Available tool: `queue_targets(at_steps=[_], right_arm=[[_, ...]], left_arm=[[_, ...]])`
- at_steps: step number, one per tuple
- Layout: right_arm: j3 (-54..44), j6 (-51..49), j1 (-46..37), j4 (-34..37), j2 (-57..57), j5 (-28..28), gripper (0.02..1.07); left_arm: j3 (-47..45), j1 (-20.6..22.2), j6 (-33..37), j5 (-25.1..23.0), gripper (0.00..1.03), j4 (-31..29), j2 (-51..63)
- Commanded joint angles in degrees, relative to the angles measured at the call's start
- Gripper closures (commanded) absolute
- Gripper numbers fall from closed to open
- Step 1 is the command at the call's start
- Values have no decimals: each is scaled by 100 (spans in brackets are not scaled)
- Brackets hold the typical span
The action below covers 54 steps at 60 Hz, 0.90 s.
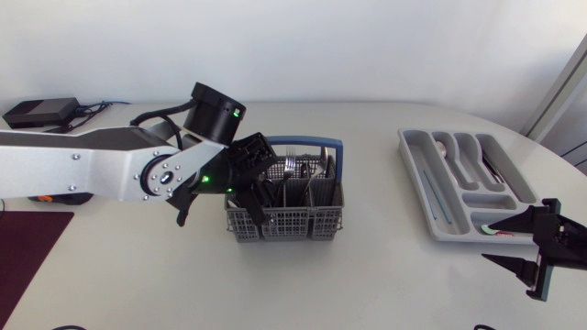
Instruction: Unload the cutlery basket into the drawer organizer.
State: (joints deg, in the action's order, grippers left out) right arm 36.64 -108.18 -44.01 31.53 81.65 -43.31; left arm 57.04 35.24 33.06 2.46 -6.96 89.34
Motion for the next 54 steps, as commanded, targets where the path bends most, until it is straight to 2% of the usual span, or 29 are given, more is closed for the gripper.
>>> queue_targets(at_steps=[1, 29, 38, 46, 54], right_arm=[[-114, 25, 42, 55, -52, -46, 31], [-298, 25, 68, 38, -184, -99, 31], [-368, 16, 68, -33, -175, -99, 31], [-404, -1, 68, -68, -158, -99, 31], [-412, -1, 68, -77, -158, -99, 31]], left_arm=[[-166, -62, 113, 35, 48, 55, 224], [-448, 114, 359, 114, 57, 327, 347], [-544, 176, 447, 114, 63, 450, 356], [-562, 193, 623, 106, 75, 503, 365], [-562, 220, 632, 88, 76, 503, 330]])
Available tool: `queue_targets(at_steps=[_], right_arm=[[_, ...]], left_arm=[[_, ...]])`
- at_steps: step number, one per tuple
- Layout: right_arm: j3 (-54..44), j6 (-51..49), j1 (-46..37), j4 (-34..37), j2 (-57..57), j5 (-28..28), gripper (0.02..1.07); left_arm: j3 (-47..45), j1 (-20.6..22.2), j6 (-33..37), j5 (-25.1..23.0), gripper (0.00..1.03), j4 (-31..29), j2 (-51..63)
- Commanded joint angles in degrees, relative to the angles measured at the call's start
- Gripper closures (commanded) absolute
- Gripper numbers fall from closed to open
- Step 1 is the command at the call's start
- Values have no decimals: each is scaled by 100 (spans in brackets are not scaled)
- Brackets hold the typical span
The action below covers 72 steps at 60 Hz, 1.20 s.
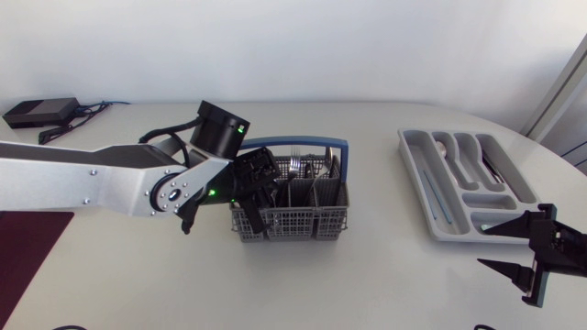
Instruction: Unload the cutlery basket into the drawer organizer.
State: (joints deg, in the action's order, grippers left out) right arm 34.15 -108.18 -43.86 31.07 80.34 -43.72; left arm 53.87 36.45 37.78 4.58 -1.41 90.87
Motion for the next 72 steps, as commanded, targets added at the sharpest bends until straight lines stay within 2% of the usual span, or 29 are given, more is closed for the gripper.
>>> queue_targets(at_steps=[1, 22, 24, 25, 31, 37, 52, 72], right_arm=[[-172, -1, 53, -31, -27, -57, 31], [-242, -1, 44, -101, -18, -57, 31], [-251, -1, 53, -119, -9, -57, 31], [-251, -1, 53, -119, -9, -57, 31], [-260, -1, 61, -127, 17, -57, 31], [-286, -1, 70, -171, 44, -57, 31], [-286, -1, 88, -198, 79, -57, 31], [-321, -10, 79, -198, 35, -57, 31]], left_arm=[[-254, 99, 168, -124, 76, -44, 159], [-377, 275, 239, -115, 76, 18, -52], [-386, 293, 239, -89, 73, 18, -78], [-386, 310, 230, -36, 67, 27, -96], [-403, 407, 212, 228, 49, 53, -140], [-403, 513, 203, 430, 44, 62, -210], [-192, 557, 203, 790, 43, 53, -140], [124, 565, 230, 817, 43, -35, 10]])
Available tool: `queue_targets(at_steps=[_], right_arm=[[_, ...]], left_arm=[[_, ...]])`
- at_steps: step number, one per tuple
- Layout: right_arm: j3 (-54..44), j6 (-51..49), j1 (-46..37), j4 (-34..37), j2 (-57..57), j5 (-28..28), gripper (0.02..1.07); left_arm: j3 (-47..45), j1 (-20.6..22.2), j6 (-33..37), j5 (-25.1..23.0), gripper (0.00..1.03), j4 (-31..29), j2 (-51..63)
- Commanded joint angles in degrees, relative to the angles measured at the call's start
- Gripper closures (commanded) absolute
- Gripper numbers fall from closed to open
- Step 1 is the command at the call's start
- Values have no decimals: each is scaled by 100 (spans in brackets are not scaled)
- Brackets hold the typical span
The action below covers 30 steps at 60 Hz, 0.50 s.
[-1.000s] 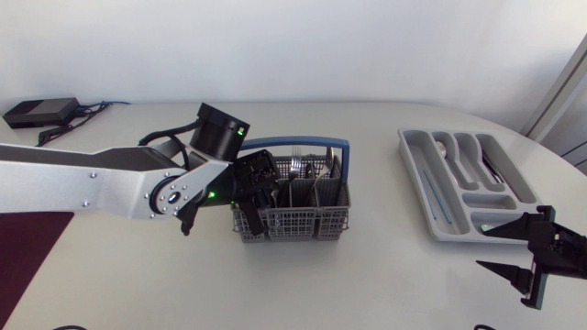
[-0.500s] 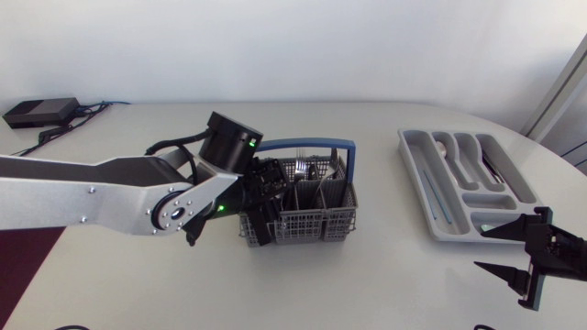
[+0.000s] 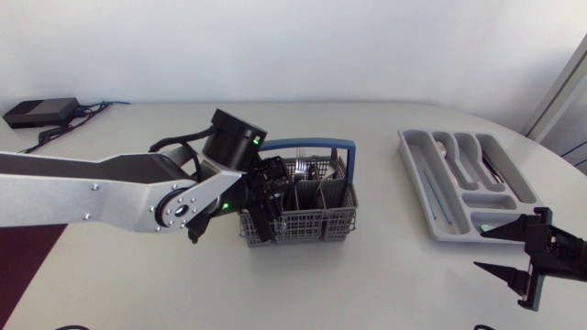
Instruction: Unload the cutlery basket into the drawer organizer.
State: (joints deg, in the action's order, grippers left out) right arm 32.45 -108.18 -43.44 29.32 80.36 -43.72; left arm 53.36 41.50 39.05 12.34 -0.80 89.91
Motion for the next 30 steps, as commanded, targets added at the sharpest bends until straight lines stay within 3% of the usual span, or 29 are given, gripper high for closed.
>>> queue_targets(at_steps=[1, 11, 30], right_arm=[[-151, -10, 37, -23, 33, -57, 31], [-168, -28, 37, -32, 59, -48, 28], [-160, -28, 37, -32, 59, -57, 27]], left_arm=[[183, 69, 94, 41, 43, -114, 97], [280, 201, 103, 111, 43, -272, 0], [587, 69, 217, 120, 43, -404, 299]])
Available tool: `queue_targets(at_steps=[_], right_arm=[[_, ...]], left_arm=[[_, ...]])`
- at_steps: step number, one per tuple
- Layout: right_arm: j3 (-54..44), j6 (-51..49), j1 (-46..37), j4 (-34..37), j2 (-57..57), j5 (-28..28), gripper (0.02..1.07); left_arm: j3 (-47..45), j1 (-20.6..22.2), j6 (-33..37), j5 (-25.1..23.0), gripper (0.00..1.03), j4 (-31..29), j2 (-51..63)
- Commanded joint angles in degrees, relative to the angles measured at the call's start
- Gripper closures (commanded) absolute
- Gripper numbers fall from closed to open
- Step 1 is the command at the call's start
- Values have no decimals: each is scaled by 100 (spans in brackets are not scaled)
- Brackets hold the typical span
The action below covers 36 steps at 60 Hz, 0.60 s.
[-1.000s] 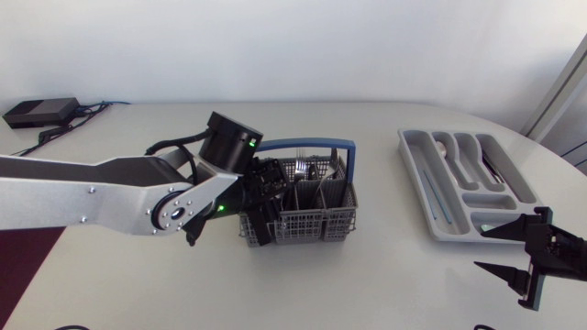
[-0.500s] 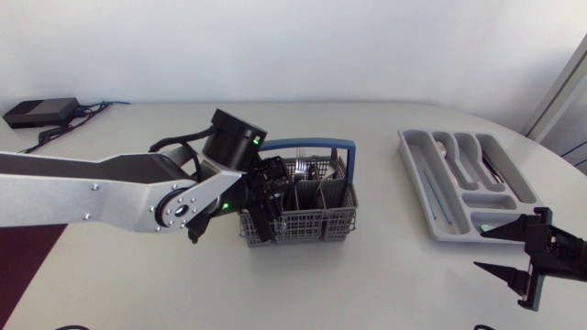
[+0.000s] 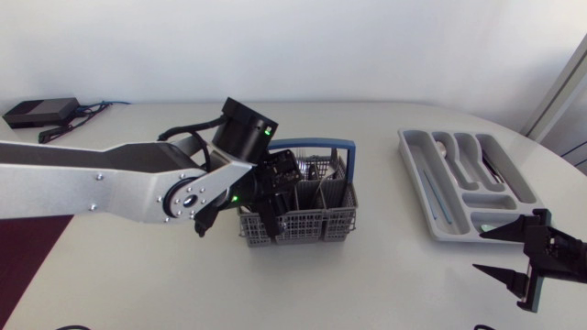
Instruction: Unload the cutlery basket into the drawer organizer.
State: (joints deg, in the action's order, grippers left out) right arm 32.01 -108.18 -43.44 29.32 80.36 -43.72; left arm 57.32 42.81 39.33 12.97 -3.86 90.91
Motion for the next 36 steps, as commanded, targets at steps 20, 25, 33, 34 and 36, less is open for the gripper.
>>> queue_targets(at_steps=[20, 25, 33, 34, 36], right_arm=[[-424, -19, 20, -5, -372, -286, 27], [-494, 16, 46, -5, -521, -312, 27], [-511, 16, 46, 47, -627, -365, 27], [-511, 16, 46, 47, -635, -365, 27], [-520, 16, 46, 47, -635, -365, 27]], left_arm=[[394, -150, 250, -49, 44, -440, 445], [412, -167, 259, -119, 45, -528, 454], [473, -203, 259, -383, 57, -695, 445], [482, -211, 259, -418, 60, -713, 445], [482, -220, 259, -480, 64, -757, 445]])
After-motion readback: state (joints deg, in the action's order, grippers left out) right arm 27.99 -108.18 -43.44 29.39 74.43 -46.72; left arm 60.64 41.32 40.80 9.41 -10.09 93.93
